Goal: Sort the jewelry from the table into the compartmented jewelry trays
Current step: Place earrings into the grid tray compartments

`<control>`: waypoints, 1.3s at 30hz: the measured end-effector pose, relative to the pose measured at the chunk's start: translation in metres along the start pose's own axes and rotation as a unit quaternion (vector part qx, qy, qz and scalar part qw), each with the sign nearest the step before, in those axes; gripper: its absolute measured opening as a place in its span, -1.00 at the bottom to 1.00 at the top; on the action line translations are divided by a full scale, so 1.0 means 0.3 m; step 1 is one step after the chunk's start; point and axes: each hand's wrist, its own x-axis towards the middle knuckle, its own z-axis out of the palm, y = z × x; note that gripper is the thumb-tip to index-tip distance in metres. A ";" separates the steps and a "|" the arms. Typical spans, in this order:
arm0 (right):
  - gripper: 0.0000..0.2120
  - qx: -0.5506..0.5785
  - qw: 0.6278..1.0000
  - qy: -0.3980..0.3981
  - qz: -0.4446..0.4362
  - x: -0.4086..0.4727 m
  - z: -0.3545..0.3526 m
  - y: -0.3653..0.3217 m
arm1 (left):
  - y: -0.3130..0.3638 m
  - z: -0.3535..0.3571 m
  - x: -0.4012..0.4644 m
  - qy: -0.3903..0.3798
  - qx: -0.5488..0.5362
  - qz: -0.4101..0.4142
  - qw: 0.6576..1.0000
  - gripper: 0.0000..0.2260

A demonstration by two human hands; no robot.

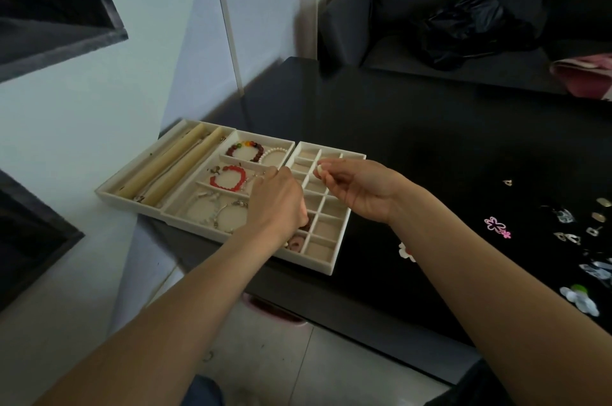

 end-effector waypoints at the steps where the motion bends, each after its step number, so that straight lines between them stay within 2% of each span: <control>1: -0.94 -0.001 1.000 0.002 0.000 -0.002 0.000 -0.002 | -0.001 0.006 0.002 0.004 0.003 0.003 1.000 -0.95; 6: -0.92 -0.005 1.000 -0.001 0.005 -0.012 0.004 -0.006 | -0.016 -0.015 0.006 -0.019 -0.037 -0.014 0.999 -0.92; 10: -0.92 -0.008 1.000 -0.001 0.003 -0.026 0.005 -0.017 | -0.062 -0.063 0.005 0.007 -0.066 -0.024 0.997 -0.93; 16: -0.93 -0.018 1.000 0.000 0.007 -0.036 0.007 -0.010 | -0.069 -0.040 0.002 -0.021 -0.049 -0.005 0.999 -0.63; 20: -0.94 -0.019 1.000 0.001 0.005 -0.038 0.004 -0.008 | -0.049 -0.019 0.009 -0.020 -0.035 0.004 0.999 -0.52; 29: -0.93 -0.017 1.000 0.003 0.015 -0.024 0.008 -0.001 | -0.045 0.005 0.022 -0.049 0.006 -0.004 0.999 -0.51; 39: -0.91 -0.016 1.000 0.008 0.020 -0.031 0.011 -0.003 | -0.065 -0.016 0.018 -0.029 -0.010 -0.016 0.999 -0.57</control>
